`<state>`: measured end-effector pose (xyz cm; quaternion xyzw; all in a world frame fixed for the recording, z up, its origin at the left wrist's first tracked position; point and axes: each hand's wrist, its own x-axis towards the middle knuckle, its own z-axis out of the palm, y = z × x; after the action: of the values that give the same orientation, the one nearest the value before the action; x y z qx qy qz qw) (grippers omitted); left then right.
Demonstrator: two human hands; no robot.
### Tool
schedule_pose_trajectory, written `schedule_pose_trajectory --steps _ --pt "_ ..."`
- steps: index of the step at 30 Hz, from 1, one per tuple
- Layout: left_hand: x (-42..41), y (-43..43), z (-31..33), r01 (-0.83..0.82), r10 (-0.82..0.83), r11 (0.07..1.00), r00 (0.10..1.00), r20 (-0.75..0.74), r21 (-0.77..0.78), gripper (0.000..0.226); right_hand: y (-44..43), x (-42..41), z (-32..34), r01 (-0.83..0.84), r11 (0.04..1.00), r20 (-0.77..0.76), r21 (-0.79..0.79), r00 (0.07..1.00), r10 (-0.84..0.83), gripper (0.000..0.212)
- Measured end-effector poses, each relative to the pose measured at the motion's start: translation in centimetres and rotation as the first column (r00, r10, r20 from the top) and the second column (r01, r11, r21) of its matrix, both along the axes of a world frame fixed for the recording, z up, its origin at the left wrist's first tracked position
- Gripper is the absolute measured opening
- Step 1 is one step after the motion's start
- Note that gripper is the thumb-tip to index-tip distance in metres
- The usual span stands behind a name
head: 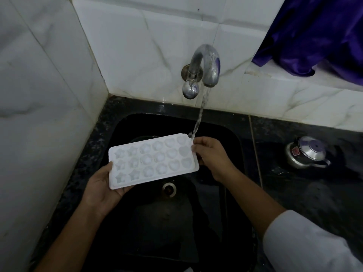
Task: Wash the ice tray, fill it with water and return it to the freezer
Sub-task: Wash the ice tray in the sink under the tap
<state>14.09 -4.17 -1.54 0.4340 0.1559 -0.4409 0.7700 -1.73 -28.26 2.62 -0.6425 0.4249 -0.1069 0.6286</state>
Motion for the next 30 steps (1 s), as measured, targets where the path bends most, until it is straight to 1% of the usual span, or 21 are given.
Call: schedule_pose_trajectory --steps 1,3,5,7,8,9,10,11,12,13,15,16,18,19,21,22,25,26,28,29,30 --pt "0.1 0.0 0.0 0.000 0.000 1.000 1.000 0.003 -0.002 0.037 -0.1 0.4 0.1 0.005 0.999 -0.005 -0.042 1.000 -0.005 0.015" --pt "0.1 -0.5 0.7 0.005 -0.005 1.000 1.000 0.007 -0.015 0.044 -0.1 1.4 0.4 0.025 0.992 -0.029 -0.120 0.999 -0.029 0.025" --pt "-0.1 -1.2 1.4 0.023 -0.022 1.000 0.998 0.051 -0.017 0.051 -0.3 2.2 0.5 0.042 0.986 -0.051 -0.163 0.997 -0.051 0.031" --pt "-0.2 -1.6 1.6 0.010 -0.010 1.000 0.995 0.096 0.004 0.057 -0.6 2.5 0.7 0.028 0.981 -0.055 -0.194 0.998 -0.039 0.028" --pt "-0.2 -1.6 1.4 -0.013 0.012 1.000 0.996 0.089 0.007 0.057 -0.5 2.4 1.1 0.013 0.984 -0.032 -0.178 0.999 -0.019 0.024" --pt "-0.1 -1.4 1.1 -0.035 0.035 0.999 0.997 0.072 0.007 0.054 -0.5 2.2 1.6 -0.007 0.992 0.013 -0.123 1.000 0.009 0.020" --pt "0.0 -1.2 0.9 -0.052 0.052 0.999 0.997 0.053 0.005 0.050 -0.7 1.8 1.8 -0.033 0.999 0.068 -0.025 0.997 0.034 0.018" --pt "0.1 -0.9 0.6 -0.063 0.063 0.998 0.997 0.035 0.003 0.046 -0.6 1.4 2.0 -0.076 0.994 0.119 0.073 0.991 0.067 0.021" --pt "0.1 -0.7 0.4 -0.063 0.063 0.998 0.998 0.017 -0.001 0.045 -0.5 1.1 2.2 -0.115 0.985 0.148 0.128 0.984 0.096 0.025" --pt "0.0 -0.6 0.1 -0.052 0.052 0.999 0.999 0.004 -0.006 0.045 -0.5 0.9 2.0 -0.133 0.986 0.137 0.105 0.983 0.118 0.025" --pt "-0.4 -0.8 -0.1 -0.026 0.026 1.000 1.000 0.007 -0.001 0.045 -0.6 1.1 1.3 -0.105 0.991 0.064 -0.078 0.992 0.110 0.017" --pt "-0.6 -1.0 -0.2 -0.015 0.015 1.000 1.000 0.017 0.000 0.045 -0.8 1.3 1.0 -0.081 0.982 0.025 -0.172 0.996 0.087 0.020" --pt "-1.0 -1.6 -0.2 -0.012 0.012 1.000 0.999 0.035 0.006 0.044 -1.2 1.7 0.7 -0.044 0.951 -0.061 -0.305 0.998 0.027 0.039" --pt "-1.1 -1.8 -0.1 -0.018 0.018 1.000 0.999 0.037 0.007 0.044 -1.3 1.7 1.0 -0.039 0.940 -0.081 -0.340 0.997 0.012 0.045" --pt "-1.0 -1.9 -0.1 -0.032 0.032 0.999 0.999 0.039 0.010 0.047 -1.4 1.7 1.4 -0.058 0.935 -0.079 -0.351 0.996 0.032 0.048" --pt "-0.8 -1.8 -0.3 -0.045 0.045 0.999 0.998 0.035 0.008 0.050 -1.5 1.6 1.5 -0.077 0.941 -0.068 -0.330 0.996 0.058 0.044" --pt "-0.5 -1.4 -0.3 -0.063 0.064 0.998 0.997 0.033 -0.026 0.058 -1.6 1.3 1.4 -0.178 0.965 -0.015 -0.193 0.984 0.179 0.019" --pt "-0.5 -1.3 -0.2 -0.062 0.063 0.998 0.997 0.033 -0.034 0.059 -1.6 1.2 1.4 -0.196 0.963 -0.019 -0.186 0.980 0.196 0.020" --pt "-0.7 -1.4 -0.1 -0.056 0.058 0.998 0.998 0.031 -0.041 0.058 -1.5 1.2 1.3 -0.175 0.942 -0.056 -0.286 0.985 0.166 0.021" --pt "-0.9 -1.6 -0.1 -0.055 0.056 0.997 0.998 0.023 -0.048 0.056 -1.5 1.3 1.5 -0.138 0.927 -0.078 -0.350 0.990 0.118 0.025" --pt "-1.1 -1.8 -0.2 -0.053 0.054 0.997 0.998 0.017 -0.052 0.054 -1.5 1.5 1.7 -0.101 0.912 -0.097 -0.397 0.993 0.068 0.033"
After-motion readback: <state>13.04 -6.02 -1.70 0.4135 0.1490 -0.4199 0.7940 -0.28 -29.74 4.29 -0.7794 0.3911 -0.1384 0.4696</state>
